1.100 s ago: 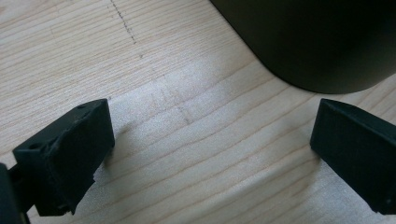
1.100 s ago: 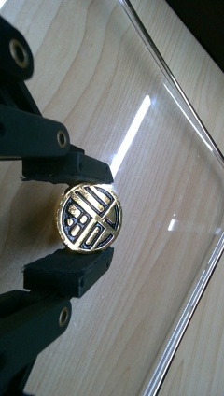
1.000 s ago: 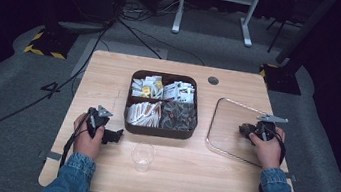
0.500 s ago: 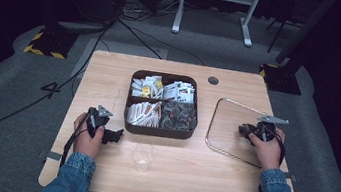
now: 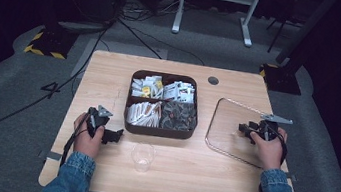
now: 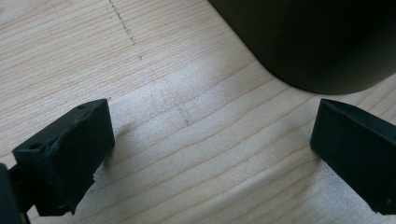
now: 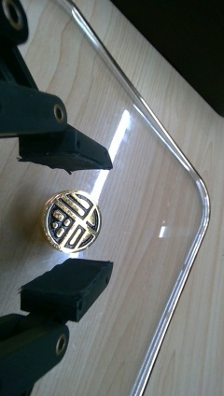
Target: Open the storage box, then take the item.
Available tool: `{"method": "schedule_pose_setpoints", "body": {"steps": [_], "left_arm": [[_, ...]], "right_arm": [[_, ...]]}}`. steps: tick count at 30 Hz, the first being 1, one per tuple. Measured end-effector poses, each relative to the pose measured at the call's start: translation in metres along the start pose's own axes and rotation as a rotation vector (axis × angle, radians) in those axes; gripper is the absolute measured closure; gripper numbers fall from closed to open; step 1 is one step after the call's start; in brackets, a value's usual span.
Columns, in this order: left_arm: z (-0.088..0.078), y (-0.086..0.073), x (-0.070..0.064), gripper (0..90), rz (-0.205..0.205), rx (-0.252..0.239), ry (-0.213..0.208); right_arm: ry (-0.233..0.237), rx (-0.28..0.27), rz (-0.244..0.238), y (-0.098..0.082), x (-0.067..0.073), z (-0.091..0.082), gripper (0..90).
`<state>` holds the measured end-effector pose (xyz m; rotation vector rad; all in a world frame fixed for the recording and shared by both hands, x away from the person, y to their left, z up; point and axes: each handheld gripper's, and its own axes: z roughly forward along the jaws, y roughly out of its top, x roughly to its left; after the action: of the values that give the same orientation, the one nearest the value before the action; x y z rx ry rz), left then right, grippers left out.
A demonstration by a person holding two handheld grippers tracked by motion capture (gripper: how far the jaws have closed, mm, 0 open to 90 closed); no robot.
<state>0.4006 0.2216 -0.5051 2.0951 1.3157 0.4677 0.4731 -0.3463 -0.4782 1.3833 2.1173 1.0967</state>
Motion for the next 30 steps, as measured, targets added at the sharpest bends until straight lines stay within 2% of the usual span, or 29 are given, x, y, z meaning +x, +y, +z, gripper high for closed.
{"method": "schedule_pose_setpoints", "body": {"steps": [14,20,23,30], "left_arm": [[0.0,0.0,0.0,0.1,0.0,-0.002,0.003],[-0.001,-0.001,-0.001,0.1,-0.003,0.001,0.003],[-0.001,-0.001,-0.001,0.1,-0.002,0.001,0.003],[-0.001,-0.001,-0.001,0.1,-0.002,0.001,0.003]], "right_arm": [[0.023,-0.091,0.013,0.017,0.012,-0.018,43.3],[0.059,-0.126,-0.025,0.031,0.028,-0.025,43.0],[0.082,-0.124,-0.042,0.037,0.038,-0.026,43.0],[0.164,-0.13,-0.073,0.052,0.064,-0.025,43.0]]}}
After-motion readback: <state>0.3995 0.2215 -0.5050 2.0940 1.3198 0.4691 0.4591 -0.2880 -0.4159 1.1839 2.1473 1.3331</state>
